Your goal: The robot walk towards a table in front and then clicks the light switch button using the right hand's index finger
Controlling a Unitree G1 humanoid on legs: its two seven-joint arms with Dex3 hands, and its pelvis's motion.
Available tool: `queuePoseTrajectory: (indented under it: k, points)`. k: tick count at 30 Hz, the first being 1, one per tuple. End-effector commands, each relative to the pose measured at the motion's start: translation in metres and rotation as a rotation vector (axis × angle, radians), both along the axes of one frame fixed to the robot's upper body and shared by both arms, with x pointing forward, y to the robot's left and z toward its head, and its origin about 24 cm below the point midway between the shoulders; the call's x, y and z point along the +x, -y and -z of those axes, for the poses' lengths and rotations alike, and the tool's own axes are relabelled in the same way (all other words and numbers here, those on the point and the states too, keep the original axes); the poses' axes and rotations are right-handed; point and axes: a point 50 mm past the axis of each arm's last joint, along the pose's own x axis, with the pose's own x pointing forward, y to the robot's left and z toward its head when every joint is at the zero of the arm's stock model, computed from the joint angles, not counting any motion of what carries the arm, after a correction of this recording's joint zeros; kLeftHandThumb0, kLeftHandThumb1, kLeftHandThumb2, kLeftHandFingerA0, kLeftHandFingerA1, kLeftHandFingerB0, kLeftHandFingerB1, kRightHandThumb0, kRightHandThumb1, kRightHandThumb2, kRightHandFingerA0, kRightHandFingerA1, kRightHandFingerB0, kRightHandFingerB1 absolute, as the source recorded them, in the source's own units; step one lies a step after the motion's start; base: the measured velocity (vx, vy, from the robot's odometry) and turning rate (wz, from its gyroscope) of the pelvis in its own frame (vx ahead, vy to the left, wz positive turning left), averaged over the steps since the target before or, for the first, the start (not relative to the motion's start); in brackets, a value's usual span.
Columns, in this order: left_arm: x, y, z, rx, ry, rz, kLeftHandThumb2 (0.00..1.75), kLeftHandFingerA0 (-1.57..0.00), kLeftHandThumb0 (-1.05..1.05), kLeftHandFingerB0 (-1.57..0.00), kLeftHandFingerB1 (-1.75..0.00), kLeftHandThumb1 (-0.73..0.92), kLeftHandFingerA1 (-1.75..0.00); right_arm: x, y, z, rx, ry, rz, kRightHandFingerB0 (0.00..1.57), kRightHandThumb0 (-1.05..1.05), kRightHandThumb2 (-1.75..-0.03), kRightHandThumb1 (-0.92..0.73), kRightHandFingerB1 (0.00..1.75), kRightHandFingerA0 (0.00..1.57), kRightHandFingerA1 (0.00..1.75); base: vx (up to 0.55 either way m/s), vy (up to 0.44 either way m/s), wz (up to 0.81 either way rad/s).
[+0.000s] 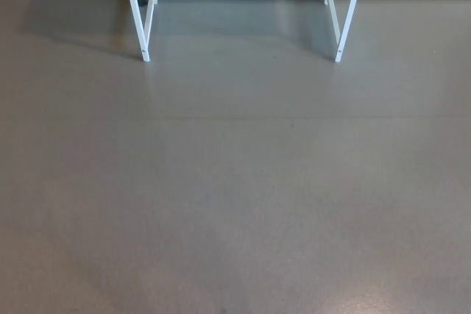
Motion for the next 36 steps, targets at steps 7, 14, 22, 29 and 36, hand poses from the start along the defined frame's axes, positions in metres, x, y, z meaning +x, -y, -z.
queuePoseTrajectory:
  k: [7,14,22,29,36]
  points:
    - [-0.0096,0.0032,-0.0068,-0.075,0.048,0.031,1.04,-0.16,-0.7,-0.1,-0.9,0.5,-1.19,-0.013,0.0049,-0.0026,0.072,0.037,0.017,0.82,-0.22,-0.48,-0.27,0.48,0.93,0.51,0.0,0.0,0.0]
    - [-0.0057,0.0028,-0.0062,-0.076,0.055,0.029,1.05,-0.2,-0.66,-0.13,-0.91,0.49,-1.21,-0.0114,0.0024,-0.0058,0.063,0.033,0.011,0.81,-0.25,-0.49,-0.27,0.48,0.93,0.51,0.0,-0.005,0.01]
    - [-0.0065,0.0023,-0.0058,-0.08,0.053,0.036,1.05,-0.19,-0.68,-0.12,-0.93,0.49,-1.21,-0.0111,0.0046,-0.0046,0.072,0.04,0.0,0.81,-0.24,-0.49,-0.27,0.47,0.92,0.51,-0.01,0.009,0.06]
    - [-0.0064,0.002,-0.0069,-0.079,0.053,0.037,1.03,-0.2,-0.69,-0.11,-0.89,0.5,-1.2,-0.0104,0.0044,-0.0037,0.054,0.036,-0.018,0.8,-0.25,-0.49,-0.28,0.47,0.94,0.51,0.13,0.376,-0.22]
    - [-0.0069,0.0003,-0.0053,-0.084,0.051,0.046,0.99,-0.22,-0.71,-0.13,-0.91,0.55,-1.22,-0.0114,0.0017,-0.0055,0.068,0.029,-0.009,0.79,-0.26,-0.49,-0.27,0.47,0.92,0.51,0.14,0.061,0.07]
